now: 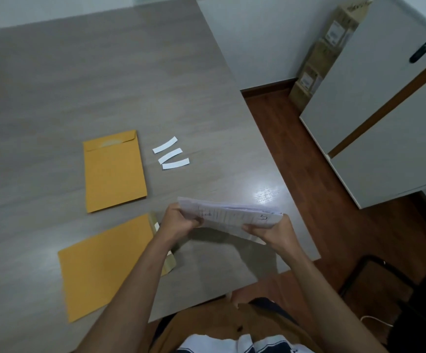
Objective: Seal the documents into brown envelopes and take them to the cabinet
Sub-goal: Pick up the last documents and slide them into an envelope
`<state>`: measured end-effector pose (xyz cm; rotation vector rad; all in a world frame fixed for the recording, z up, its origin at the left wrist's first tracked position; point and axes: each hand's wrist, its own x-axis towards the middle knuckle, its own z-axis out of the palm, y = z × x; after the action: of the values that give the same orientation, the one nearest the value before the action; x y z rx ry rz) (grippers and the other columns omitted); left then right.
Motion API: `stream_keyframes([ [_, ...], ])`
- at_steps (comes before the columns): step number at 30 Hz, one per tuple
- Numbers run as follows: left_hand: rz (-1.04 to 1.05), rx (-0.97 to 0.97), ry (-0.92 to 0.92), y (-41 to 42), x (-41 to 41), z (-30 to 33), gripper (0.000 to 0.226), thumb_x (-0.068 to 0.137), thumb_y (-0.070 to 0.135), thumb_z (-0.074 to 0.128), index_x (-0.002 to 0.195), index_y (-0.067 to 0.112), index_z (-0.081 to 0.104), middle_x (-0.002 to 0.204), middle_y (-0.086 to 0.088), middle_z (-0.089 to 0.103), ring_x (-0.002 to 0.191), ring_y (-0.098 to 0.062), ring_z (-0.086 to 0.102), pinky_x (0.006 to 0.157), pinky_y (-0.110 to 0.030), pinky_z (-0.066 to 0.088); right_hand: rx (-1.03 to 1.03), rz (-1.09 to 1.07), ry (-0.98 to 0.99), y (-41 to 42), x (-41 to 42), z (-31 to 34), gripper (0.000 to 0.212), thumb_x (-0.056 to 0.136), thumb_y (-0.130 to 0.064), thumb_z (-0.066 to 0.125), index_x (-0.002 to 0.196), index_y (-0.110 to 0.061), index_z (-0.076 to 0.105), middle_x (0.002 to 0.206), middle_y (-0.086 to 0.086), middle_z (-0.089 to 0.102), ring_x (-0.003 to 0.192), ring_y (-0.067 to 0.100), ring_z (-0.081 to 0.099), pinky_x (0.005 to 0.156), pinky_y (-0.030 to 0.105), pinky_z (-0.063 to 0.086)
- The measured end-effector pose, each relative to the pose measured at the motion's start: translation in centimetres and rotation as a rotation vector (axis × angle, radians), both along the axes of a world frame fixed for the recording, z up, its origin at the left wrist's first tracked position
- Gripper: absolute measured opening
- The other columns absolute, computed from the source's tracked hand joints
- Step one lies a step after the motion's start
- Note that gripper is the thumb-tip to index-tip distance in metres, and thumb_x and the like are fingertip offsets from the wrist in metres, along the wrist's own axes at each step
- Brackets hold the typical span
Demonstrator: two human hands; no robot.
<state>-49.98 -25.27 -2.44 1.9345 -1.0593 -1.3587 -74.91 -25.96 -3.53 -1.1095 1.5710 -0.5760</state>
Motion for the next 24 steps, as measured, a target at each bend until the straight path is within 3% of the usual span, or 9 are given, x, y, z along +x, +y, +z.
stream_keyframes([
  [4, -0.194, 0.088, -0.095, -0.8, 0.5, -1.2, 0.02, 0.082, -0.01, 0.066, 0.076, 0.009, 0.061, 0.073, 0.002, 0.054, 0.084, -0.017, 0.056, 0.068, -0.011, 0.041, -0.005, 0.035, 0.053, -0.2, 0.0, -0.1, 0.045, 0.058, -0.021, 0.094, 0.096, -0.006, 0.074, 0.084, 0.006, 0.075, 0.079, 0.019, 0.073, 0.058, 0.023, 0.056],
  [6, -0.192, 0.057, -0.129, -0.4, 0.4, -1.5, 0.01, 0.081, -0.006, 0.068, 0.082, 0.004, 0.066, 0.07, 0.002, 0.057, 0.073, -0.012, 0.057, 0.061, -0.012, 0.042, -0.01, 0.037, 0.063, 0.0, -0.2, -0.1, 0.04, 0.059, -0.02, 0.093, 0.092, -0.005, 0.076, 0.08, 0.006, 0.074, 0.075, 0.019, 0.073, 0.054, 0.019, 0.052],
  [8, -0.174, 0.008, -0.124, 0.3, 0.2, -1.1, 0.013, 0.08, -0.003, 0.071, 0.081, 0.01, 0.069, 0.069, 0.004, 0.061, 0.064, -0.005, 0.058, 0.057, -0.013, 0.043, -0.015, 0.048, 0.057, 0.3, -0.3, 0.1, 0.039, 0.061, -0.02, 0.092, 0.094, -0.008, 0.075, 0.083, 0.003, 0.074, 0.076, 0.015, 0.071, 0.057, 0.019, 0.054],
  [10, -0.19, -0.006, -0.105, 0.9, -0.2, -0.9, 0.01, 0.082, -0.003, 0.069, 0.084, 0.007, 0.069, 0.074, -0.003, 0.062, 0.073, -0.014, 0.058, 0.06, -0.017, 0.043, -0.02, 0.069, 0.071, 0.6, -0.1, 0.4, 0.032, 0.066, -0.02, 0.089, 0.093, -0.013, 0.072, 0.082, -0.002, 0.071, 0.076, 0.013, 0.07, 0.059, 0.019, 0.056],
  [15, 0.034, -0.031, -0.025, 1.0, 0.4, 0.5, 0.023, 0.081, -0.002, 0.069, 0.095, 0.016, 0.065, 0.08, 0.006, 0.064, 0.071, -0.009, 0.061, 0.057, -0.014, 0.047, 0.052, 0.018, 0.017, -0.3, 1.1, 1.3, 0.032, 0.064, -0.016, 0.089, 0.091, -0.019, 0.071, 0.091, 0.0, 0.075, 0.08, 0.012, 0.072, 0.07, 0.029, 0.06],
  [19, 0.257, -0.204, -0.023, 2.1, 3.9, 1.4, 0.064, 0.08, -0.004, 0.063, 0.137, 0.019, 0.048, 0.12, 0.01, 0.058, 0.107, -0.006, 0.059, 0.088, -0.018, 0.048, 0.047, 0.079, 0.003, -1.3, 3.4, 2.5, 0.042, 0.065, -0.014, 0.089, 0.102, -0.014, 0.07, 0.1, 0.002, 0.073, 0.089, 0.018, 0.07, 0.077, 0.035, 0.06],
  [22, 0.468, -0.254, -0.351, 4.7, 6.5, 0.8, 0.059, 0.083, 0.009, 0.065, 0.139, 0.016, 0.047, 0.132, 0.001, 0.052, 0.118, -0.014, 0.052, 0.094, -0.025, 0.043, 0.034, 0.14, 0.056, -1.8, 5.3, 3.5, 0.047, 0.065, -0.016, 0.089, 0.107, -0.01, 0.067, 0.099, 0.002, 0.07, 0.087, 0.018, 0.068, 0.074, 0.034, 0.059],
  [24, 0.432, -0.03, -0.577, 6.7, 8.0, -0.6, 0.067, 0.082, 0.031, 0.068, 0.142, 0.016, 0.042, 0.144, -0.009, 0.04, 0.132, -0.029, 0.039, 0.103, -0.04, 0.038, 0.014, 0.194, 0.095, -1.7, 6.6, 3.9, 0.048, 0.066, -0.017, 0.089, 0.108, -0.009, 0.067, 0.097, 0.002, 0.069, 0.082, 0.014, 0.066, 0.068, 0.027, 0.056],
])
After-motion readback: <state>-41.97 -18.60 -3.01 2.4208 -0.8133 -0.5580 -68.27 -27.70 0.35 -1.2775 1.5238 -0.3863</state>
